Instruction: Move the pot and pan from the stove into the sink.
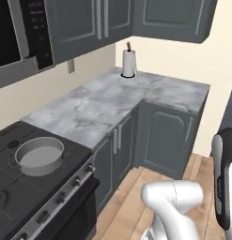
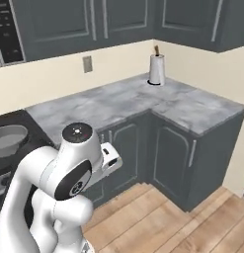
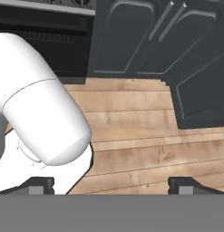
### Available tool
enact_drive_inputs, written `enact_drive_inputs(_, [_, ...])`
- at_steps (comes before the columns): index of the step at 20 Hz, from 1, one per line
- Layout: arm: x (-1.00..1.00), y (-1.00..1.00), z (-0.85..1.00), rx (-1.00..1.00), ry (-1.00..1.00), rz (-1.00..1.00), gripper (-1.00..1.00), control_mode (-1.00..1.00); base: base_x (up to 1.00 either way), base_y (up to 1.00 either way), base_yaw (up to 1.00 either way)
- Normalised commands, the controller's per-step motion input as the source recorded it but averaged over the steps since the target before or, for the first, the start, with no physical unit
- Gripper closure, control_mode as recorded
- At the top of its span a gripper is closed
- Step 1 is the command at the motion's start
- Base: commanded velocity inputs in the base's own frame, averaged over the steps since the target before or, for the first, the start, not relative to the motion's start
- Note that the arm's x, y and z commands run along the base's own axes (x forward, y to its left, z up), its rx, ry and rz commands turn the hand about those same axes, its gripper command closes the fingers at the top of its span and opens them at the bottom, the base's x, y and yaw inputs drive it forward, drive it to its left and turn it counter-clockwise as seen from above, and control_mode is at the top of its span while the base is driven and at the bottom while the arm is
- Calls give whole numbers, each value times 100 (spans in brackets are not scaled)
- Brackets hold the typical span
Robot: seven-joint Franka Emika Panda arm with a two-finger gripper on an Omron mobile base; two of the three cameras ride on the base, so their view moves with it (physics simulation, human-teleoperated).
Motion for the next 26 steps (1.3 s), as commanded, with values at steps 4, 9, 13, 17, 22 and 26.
enact_drive_inputs(4, [0,0,0,0,0,0,-100,100,0,0,50])
enact_drive_inputs(9, [0,0,0,0,0,0,-100,100,0,0,50])
enact_drive_inputs(13, [0,0,0,0,0,0,-100,100,0,0,50])
enact_drive_inputs(17, [0,0,0,0,0,0,-100,100,0,0,50])
enact_drive_inputs(22, [0,0,0,0,0,0,-100,100,0,0,49])
enact_drive_inputs(26, [0,0,0,0,0,0,-100,100,0,0,48])
